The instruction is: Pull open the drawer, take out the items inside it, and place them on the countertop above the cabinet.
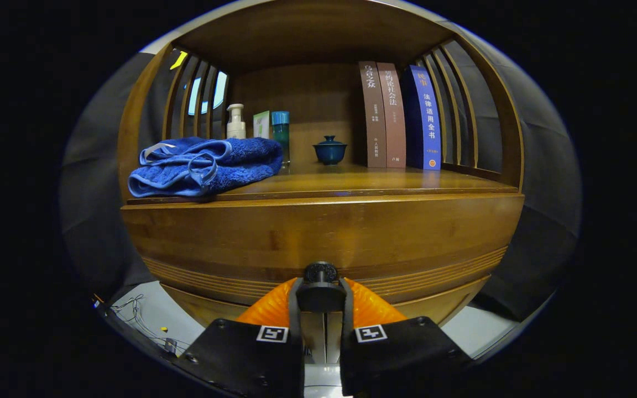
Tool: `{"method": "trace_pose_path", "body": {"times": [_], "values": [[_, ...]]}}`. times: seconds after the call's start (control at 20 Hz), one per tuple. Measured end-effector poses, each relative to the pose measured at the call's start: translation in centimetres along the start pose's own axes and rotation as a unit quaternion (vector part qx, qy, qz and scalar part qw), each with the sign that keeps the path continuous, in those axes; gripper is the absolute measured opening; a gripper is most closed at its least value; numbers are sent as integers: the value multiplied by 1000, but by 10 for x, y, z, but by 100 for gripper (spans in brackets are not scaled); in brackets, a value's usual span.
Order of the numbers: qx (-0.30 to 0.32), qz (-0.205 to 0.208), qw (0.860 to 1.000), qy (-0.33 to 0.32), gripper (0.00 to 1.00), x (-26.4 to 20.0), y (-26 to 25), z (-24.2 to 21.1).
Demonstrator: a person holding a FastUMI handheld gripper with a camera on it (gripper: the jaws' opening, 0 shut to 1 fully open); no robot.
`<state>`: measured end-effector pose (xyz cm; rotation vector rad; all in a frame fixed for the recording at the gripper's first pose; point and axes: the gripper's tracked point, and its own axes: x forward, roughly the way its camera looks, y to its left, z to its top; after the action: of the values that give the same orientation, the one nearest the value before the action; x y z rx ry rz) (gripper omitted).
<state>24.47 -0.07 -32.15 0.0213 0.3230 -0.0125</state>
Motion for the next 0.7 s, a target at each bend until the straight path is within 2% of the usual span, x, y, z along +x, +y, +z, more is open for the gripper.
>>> {"method": "trace_pose_path", "body": {"times": [0.25,0.7], "values": [[2,0,1000,12,29,-30,-3,-9],[14,-1,1000,17,29,-116,-7,-31]]}}
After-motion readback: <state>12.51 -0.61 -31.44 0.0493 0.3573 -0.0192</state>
